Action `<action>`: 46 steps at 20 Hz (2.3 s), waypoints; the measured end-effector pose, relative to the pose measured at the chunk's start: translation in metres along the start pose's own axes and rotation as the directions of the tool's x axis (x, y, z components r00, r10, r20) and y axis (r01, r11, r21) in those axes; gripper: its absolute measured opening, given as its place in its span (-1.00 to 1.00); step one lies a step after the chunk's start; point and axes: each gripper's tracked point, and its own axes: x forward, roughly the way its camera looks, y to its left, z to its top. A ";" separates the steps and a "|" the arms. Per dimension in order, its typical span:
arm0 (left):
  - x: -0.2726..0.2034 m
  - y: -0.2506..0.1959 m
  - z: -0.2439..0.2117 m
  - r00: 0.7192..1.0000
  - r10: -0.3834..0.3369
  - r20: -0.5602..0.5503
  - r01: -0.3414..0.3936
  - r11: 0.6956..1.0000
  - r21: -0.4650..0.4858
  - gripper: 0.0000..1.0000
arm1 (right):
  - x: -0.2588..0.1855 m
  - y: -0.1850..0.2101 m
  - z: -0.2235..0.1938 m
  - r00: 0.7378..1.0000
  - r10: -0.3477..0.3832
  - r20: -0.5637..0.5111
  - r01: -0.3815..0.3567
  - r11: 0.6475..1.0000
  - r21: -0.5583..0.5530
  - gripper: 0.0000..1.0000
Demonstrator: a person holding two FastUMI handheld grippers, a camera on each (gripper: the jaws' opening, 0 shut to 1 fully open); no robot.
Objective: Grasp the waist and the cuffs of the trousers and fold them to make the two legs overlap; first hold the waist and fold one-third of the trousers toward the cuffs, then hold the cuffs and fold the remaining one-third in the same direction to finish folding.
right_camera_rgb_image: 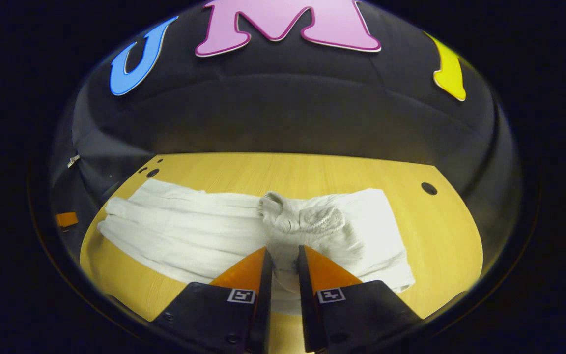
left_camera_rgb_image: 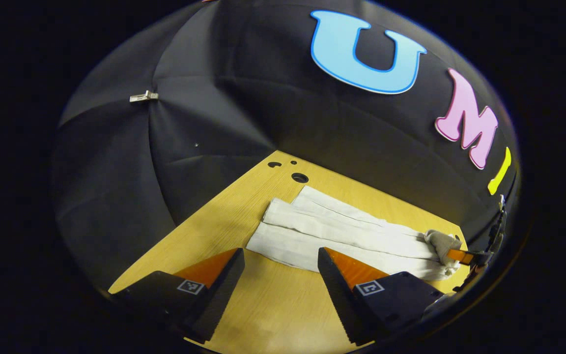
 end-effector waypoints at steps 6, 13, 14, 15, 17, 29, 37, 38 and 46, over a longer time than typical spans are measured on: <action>0.064 0.012 -0.006 0.997 0.031 -0.076 -0.032 0.999 -0.003 0.91 | -0.022 0.018 -0.018 0.999 0.041 -0.030 -0.041 0.999 0.018 -0.10; 0.103 0.003 -0.020 0.984 0.072 -0.164 -0.050 0.990 0.134 0.92 | -0.099 -0.026 -0.024 0.999 -0.042 -0.006 0.042 0.995 0.092 0.93; 0.106 0.004 -0.026 0.979 0.089 -0.183 -0.062 0.986 0.152 0.92 | -0.114 -0.034 -0.030 0.998 -0.062 -0.011 0.063 0.994 0.093 0.96; 0.109 0.005 -0.031 0.974 0.102 -0.202 -0.070 0.984 0.161 0.92 | -0.130 -0.041 -0.037 0.997 -0.076 -0.019 0.078 0.992 0.096 0.98; 0.113 0.008 -0.038 0.968 0.132 -0.215 -0.098 0.982 0.159 0.92 | -0.160 -0.053 -0.046 0.994 -0.110 -0.022 0.111 0.989 0.100 0.98; 0.115 -0.020 -0.051 0.947 0.062 -0.315 0.059 0.931 0.361 0.32 | -0.233 -0.040 -0.112 0.984 -0.118 -0.130 0.136 0.981 0.139 0.97; 0.111 -0.029 -0.051 0.928 0.104 -0.358 0.060 0.905 0.421 -0.81 | -0.255 -0.052 -0.091 0.984 -0.159 -0.083 0.170 0.973 0.154 0.98; 0.110 -0.030 -0.051 0.928 0.099 -0.358 0.060 0.910 0.409 -0.87 | -0.260 -0.056 -0.091 0.982 -0.170 -0.079 0.181 0.972 0.153 0.98; 0.091 -0.054 -0.022 0.954 -0.062 -0.292 0.084 0.994 0.064 -0.89 | -0.296 -0.091 -0.085 0.959 -0.278 -0.049 0.282 0.946 0.161 0.98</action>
